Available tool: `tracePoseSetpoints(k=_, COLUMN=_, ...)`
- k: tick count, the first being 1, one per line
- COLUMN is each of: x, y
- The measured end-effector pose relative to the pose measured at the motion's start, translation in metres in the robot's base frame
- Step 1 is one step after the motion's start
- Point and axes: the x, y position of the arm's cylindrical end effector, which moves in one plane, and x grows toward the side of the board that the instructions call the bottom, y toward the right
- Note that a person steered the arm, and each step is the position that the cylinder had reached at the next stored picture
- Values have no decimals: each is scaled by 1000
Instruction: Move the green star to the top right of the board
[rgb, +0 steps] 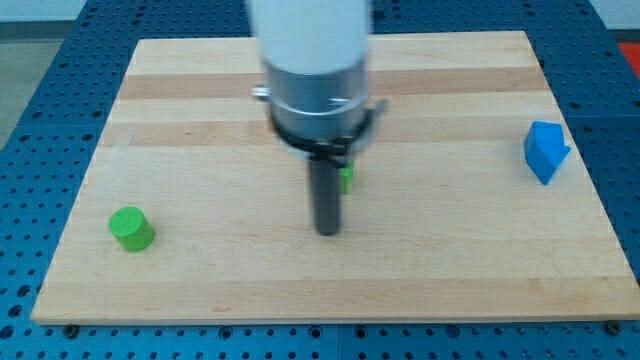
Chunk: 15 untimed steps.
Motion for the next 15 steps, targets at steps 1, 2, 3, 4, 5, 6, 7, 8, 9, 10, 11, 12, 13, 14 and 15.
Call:
tracePoseSetpoints(k=1, x=-14, y=45)
tracePoseSetpoints(k=2, x=-21, y=4)
tracePoseSetpoints(k=3, x=-32, y=-21)
tracePoseSetpoints(k=4, x=-38, y=-33)
tracePoseSetpoints(k=5, x=-43, y=-44)
tracePoseSetpoints(k=6, x=-3, y=-94)
tracePoseSetpoints(k=7, x=83, y=-165)
tracePoseSetpoints(k=8, x=56, y=-242)
tracePoseSetpoints(k=9, x=2, y=-250)
tracePoseSetpoints(k=10, x=-21, y=-205)
tracePoseSetpoints(k=11, x=-17, y=-206)
tracePoseSetpoints(k=12, x=-12, y=-243)
tracePoseSetpoints(k=13, x=-66, y=-245)
tracePoseSetpoints(k=14, x=-90, y=-204)
tracePoseSetpoints(k=15, x=-97, y=-194)
